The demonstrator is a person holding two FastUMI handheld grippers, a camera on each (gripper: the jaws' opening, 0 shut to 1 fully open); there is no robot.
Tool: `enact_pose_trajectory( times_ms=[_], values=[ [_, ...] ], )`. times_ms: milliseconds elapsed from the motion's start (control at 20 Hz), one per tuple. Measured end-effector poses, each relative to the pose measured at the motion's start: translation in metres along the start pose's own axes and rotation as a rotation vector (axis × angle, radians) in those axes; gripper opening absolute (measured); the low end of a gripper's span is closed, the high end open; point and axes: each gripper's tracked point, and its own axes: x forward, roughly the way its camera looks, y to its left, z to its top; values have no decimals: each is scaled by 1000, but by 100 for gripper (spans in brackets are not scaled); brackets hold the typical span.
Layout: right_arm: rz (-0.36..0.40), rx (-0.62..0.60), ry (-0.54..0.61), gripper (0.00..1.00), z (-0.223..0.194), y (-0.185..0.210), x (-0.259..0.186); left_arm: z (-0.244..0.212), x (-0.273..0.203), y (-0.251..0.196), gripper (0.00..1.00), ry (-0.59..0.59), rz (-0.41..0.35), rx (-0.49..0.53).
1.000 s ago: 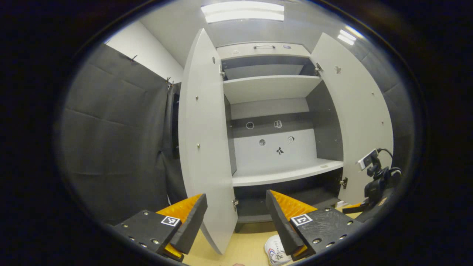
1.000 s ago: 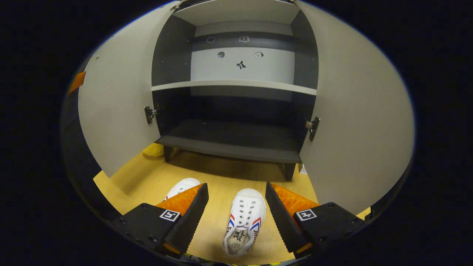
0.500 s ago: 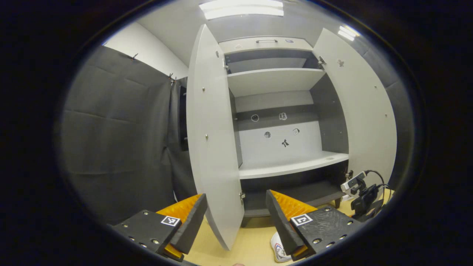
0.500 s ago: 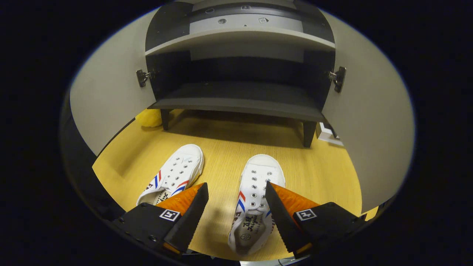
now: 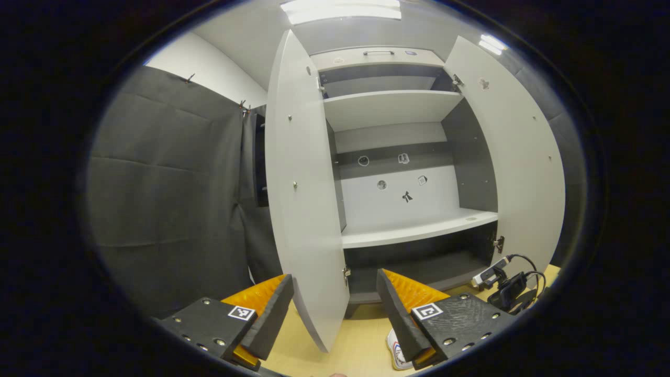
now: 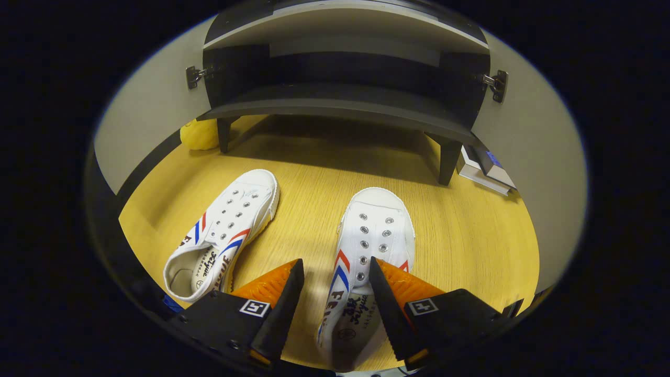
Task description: Grab one shoe with the right hand and put it into the shoe cabinet, grab the other shoe with the left hand and put it into the shoe cabinet; then close the right door with the right hand and the left door with the left hand.
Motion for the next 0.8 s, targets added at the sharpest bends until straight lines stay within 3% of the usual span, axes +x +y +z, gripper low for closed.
enact_pose_trajectory(
  times_ms=[50, 250, 350, 450, 600, 800],
  values=[
    [-24, 1, 1, 78, -3, -4, 6, 0, 0, -2, 92, -2, -4, 2],
    [-54, 60, 14, 36, -2, -11, 9, 2, -1, -3, 91, -4, -8, 16],
    [-53, 38, 21, 39, -3, -14, 8, 1, -1, -3, 91, -2, -7, 14],
    [-37, 25, 7, 31, -1, -12, 12, 1, -1, -4, 91, -3, -8, 16],
    [-36, 29, -21, 3, -1, -9, 13, 4, -2, -7, 91, -11, -14, 18],
    [-18, 62, -69, 2, 7, -14, -2, 8, -5, -13, 91, -27, -28, 21]
  ],
)
